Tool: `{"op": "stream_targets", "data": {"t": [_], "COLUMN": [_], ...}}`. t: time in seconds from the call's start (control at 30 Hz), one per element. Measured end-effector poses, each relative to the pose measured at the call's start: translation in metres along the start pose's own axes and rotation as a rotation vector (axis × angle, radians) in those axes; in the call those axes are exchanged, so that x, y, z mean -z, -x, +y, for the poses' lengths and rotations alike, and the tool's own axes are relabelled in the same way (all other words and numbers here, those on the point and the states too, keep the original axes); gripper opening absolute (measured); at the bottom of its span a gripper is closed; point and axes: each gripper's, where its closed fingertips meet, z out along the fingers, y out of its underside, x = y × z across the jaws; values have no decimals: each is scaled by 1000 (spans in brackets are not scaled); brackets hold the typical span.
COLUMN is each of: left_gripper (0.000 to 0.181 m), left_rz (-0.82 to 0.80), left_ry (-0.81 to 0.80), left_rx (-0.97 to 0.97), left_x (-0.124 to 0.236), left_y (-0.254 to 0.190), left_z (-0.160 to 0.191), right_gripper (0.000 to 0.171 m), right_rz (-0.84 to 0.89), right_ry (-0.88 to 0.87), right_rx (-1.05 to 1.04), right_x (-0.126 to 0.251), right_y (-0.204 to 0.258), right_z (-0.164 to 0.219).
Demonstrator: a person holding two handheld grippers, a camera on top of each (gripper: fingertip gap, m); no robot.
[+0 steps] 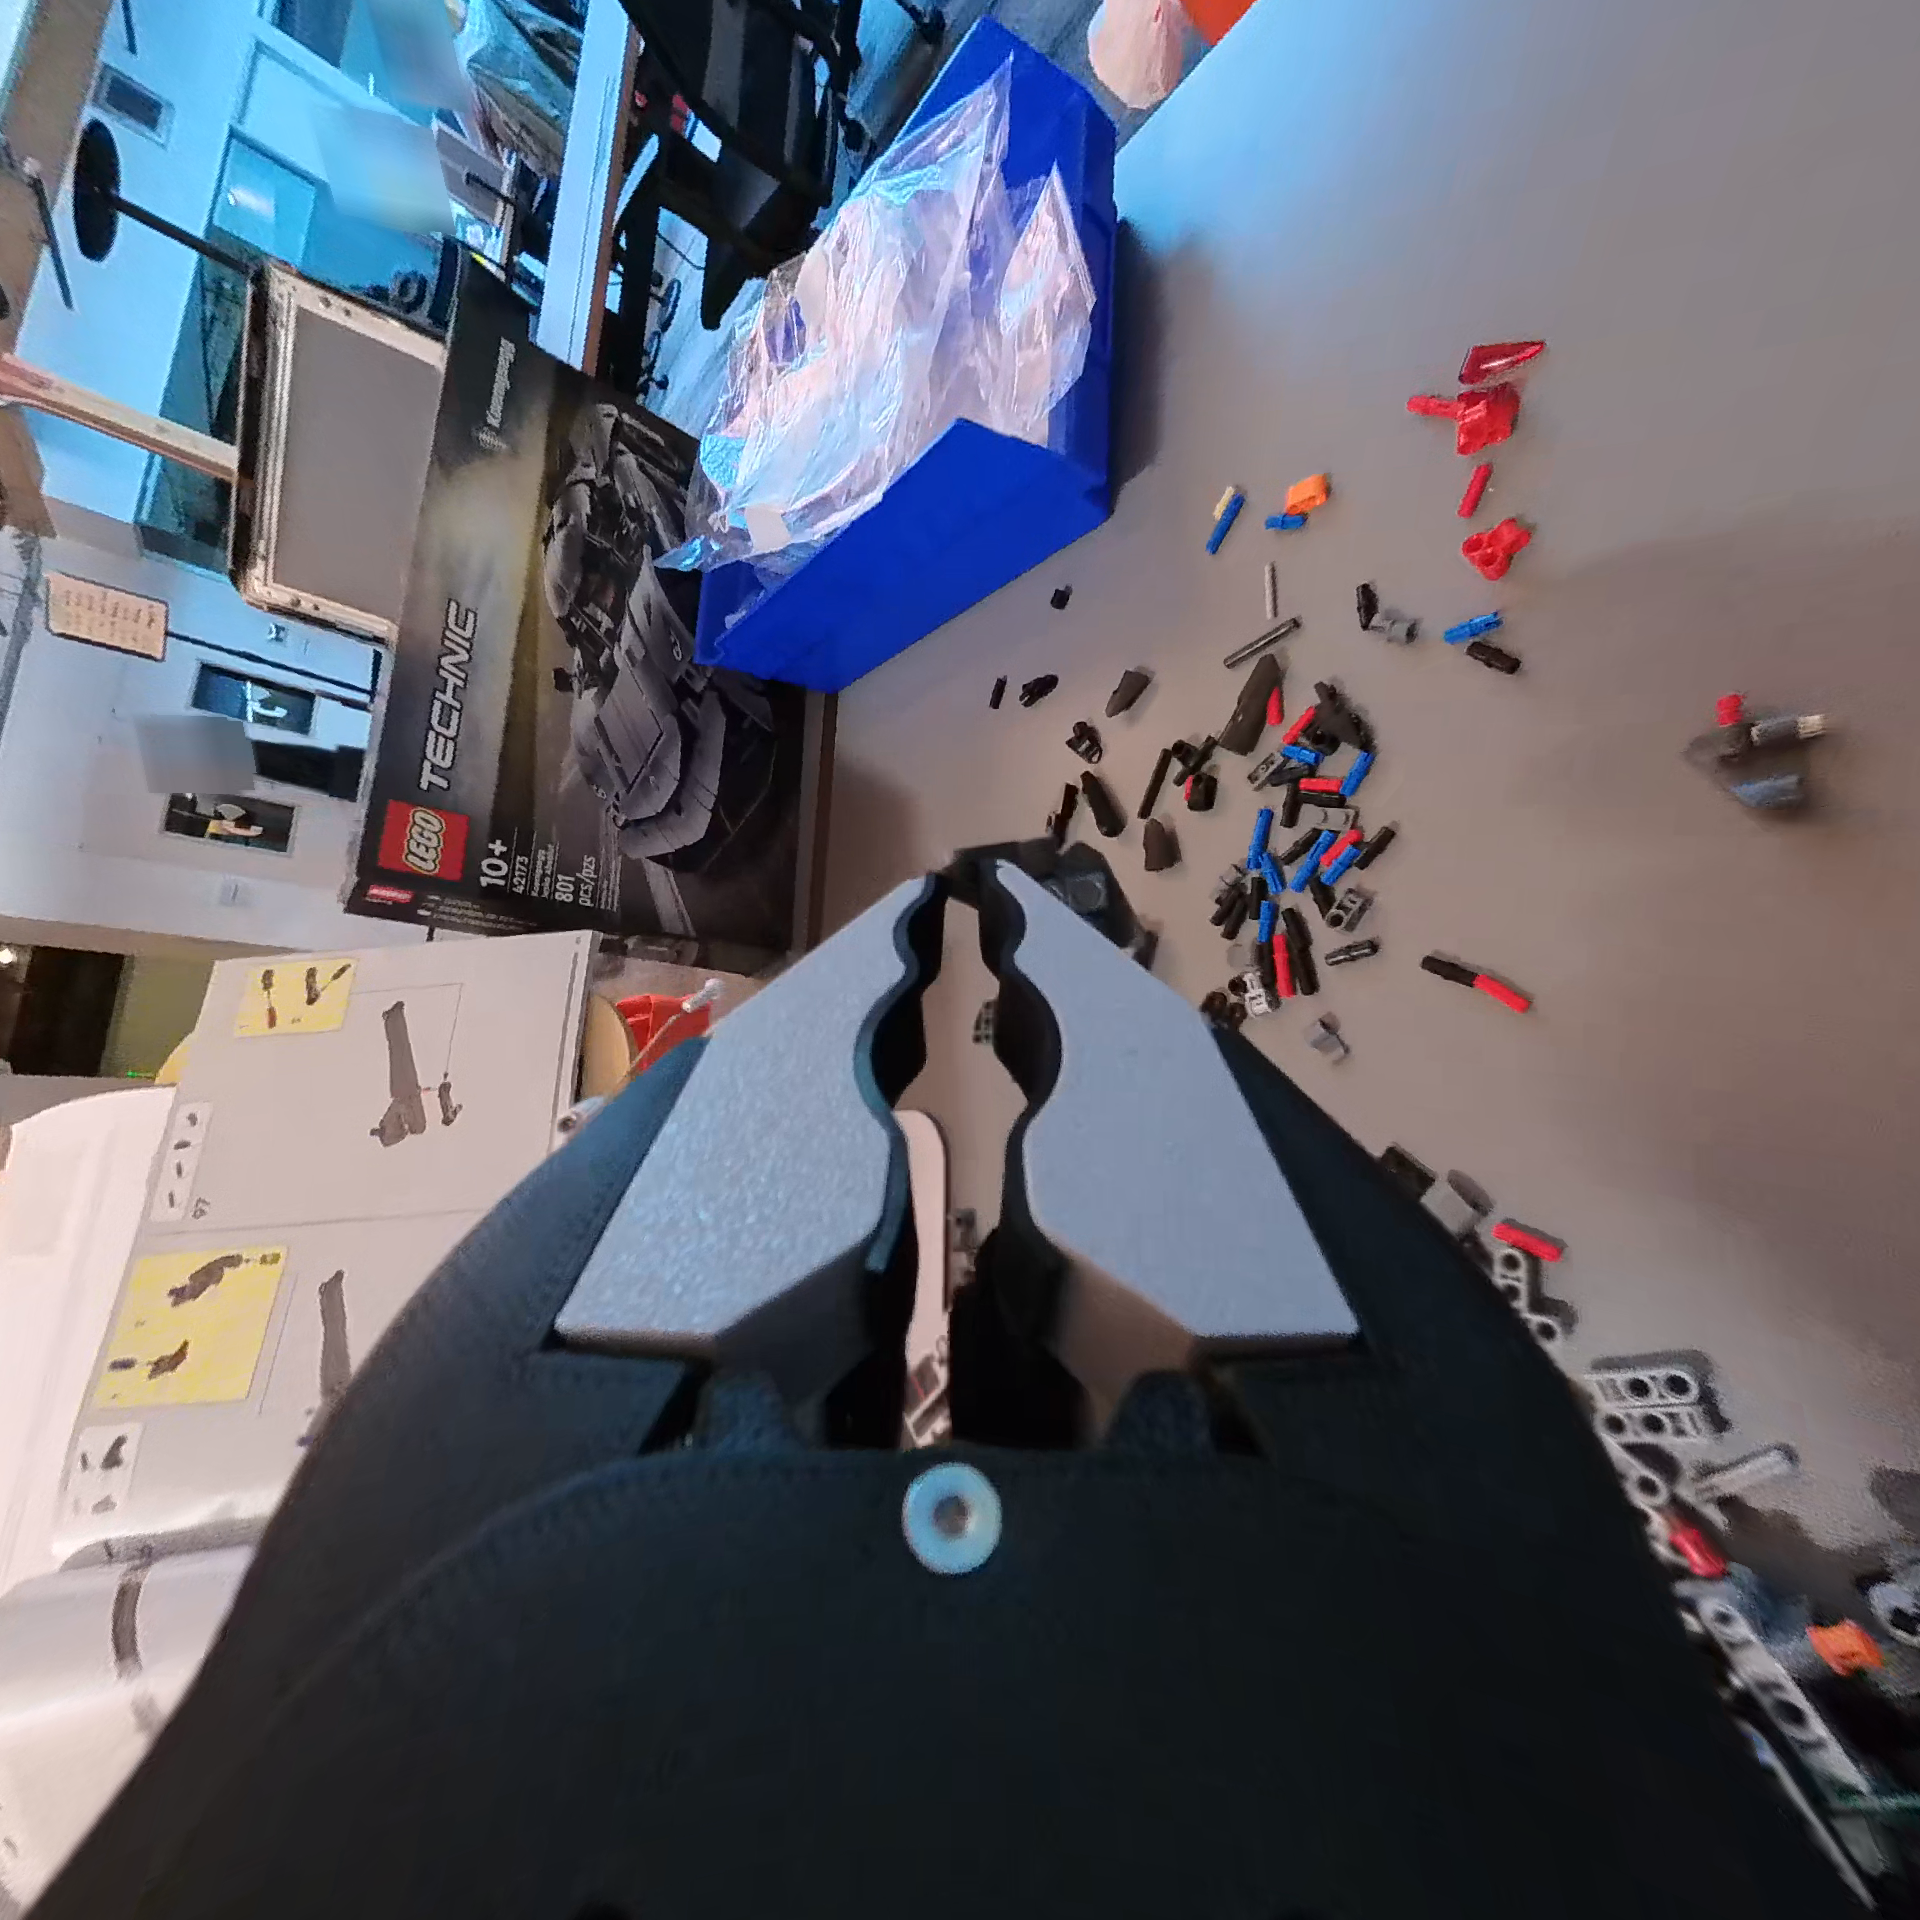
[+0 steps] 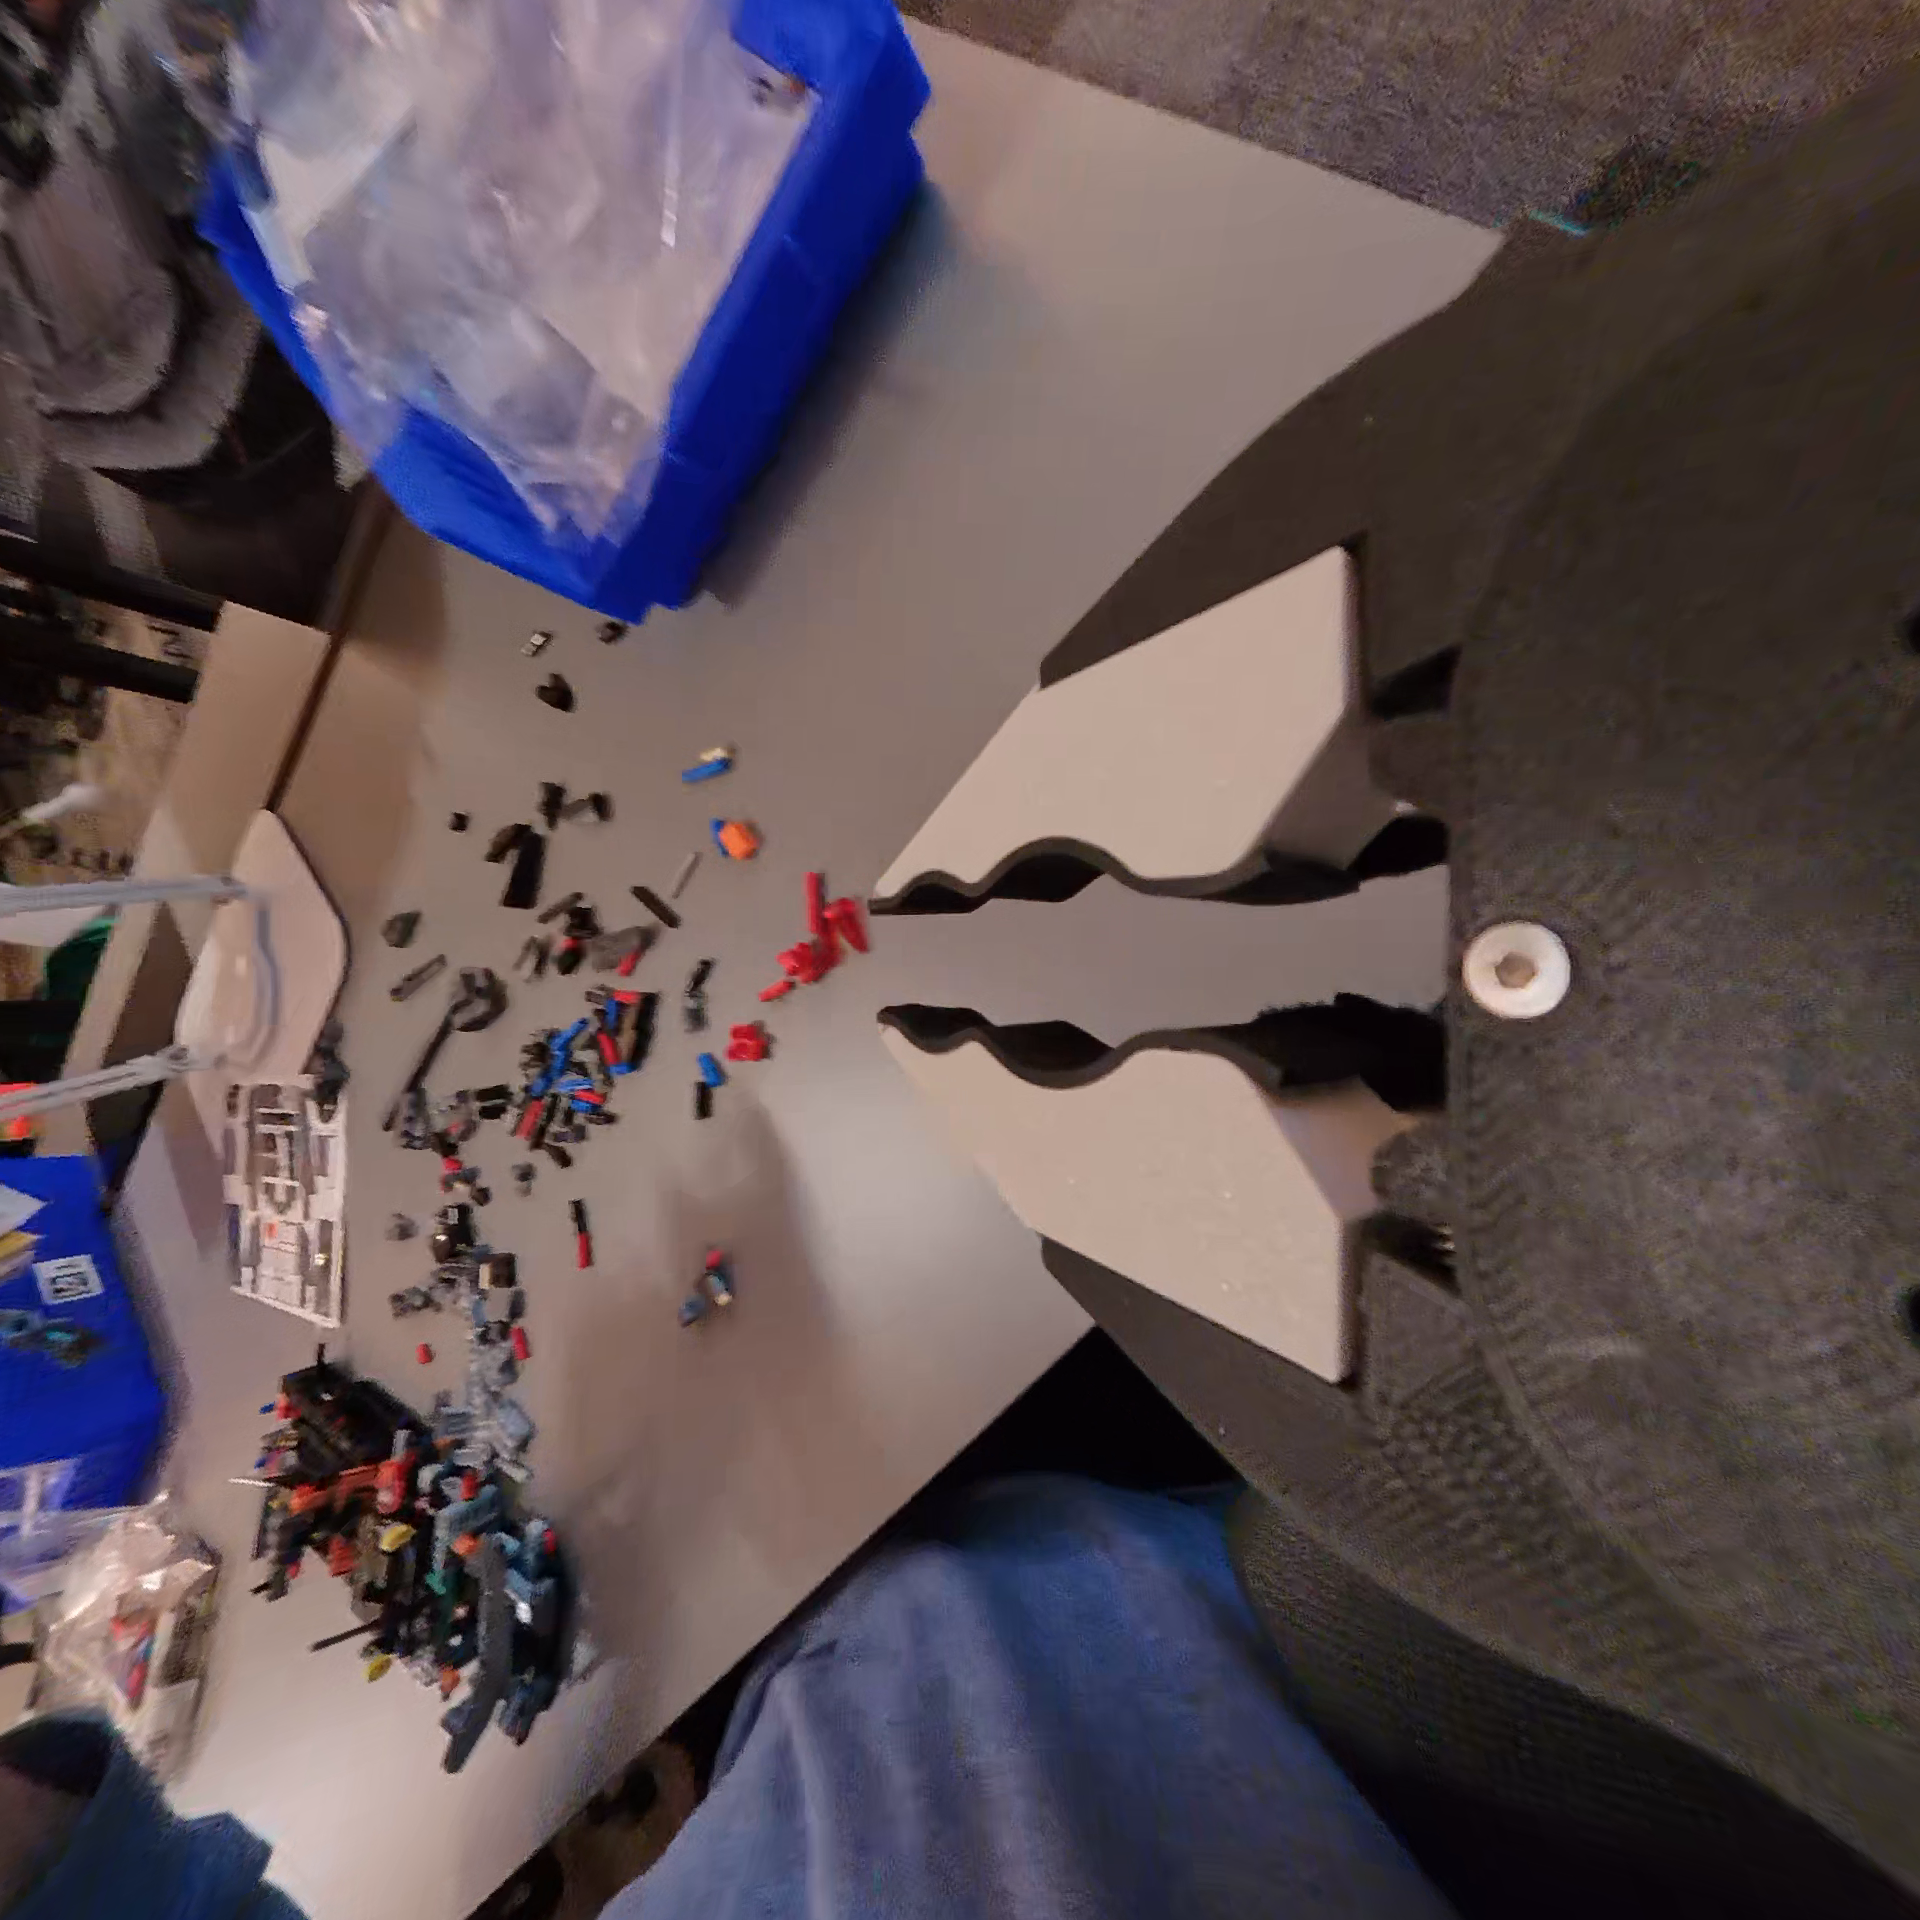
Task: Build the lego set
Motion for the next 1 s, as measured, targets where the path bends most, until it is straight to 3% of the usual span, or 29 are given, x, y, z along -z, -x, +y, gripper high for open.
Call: {"op": "stream_targets", "data": {"t": [0.03, 0.23, 0.63, 0.83, 1.0], "left_gripper": [4, 4, 4, 4, 4], "left_rz": [1, 17, 64, 101, 132], "left_ry": [7, 50, 95, 95, 84], "left_rx": [11, 42, 146, 188, 190], "left_x": [1, -1, 7, 5, -4], "left_y": [-2, -16, -47, -56, -63], "left_z": [1, 6, 29, 42, 43], "right_gripper": [15, 17, 22, 17, 13], "right_rz": [-5, -63, -148, -51, -32], "right_ry": [17, 73, 130, 140, 242], "right_rx": [-7, -13, 106, 107, 158], "right_x": [-1, -22, -89, -106, -144], "right_y": [2, 8, 14, -26, -65], "right_z": [9, 39, 20, 3, 3]}}
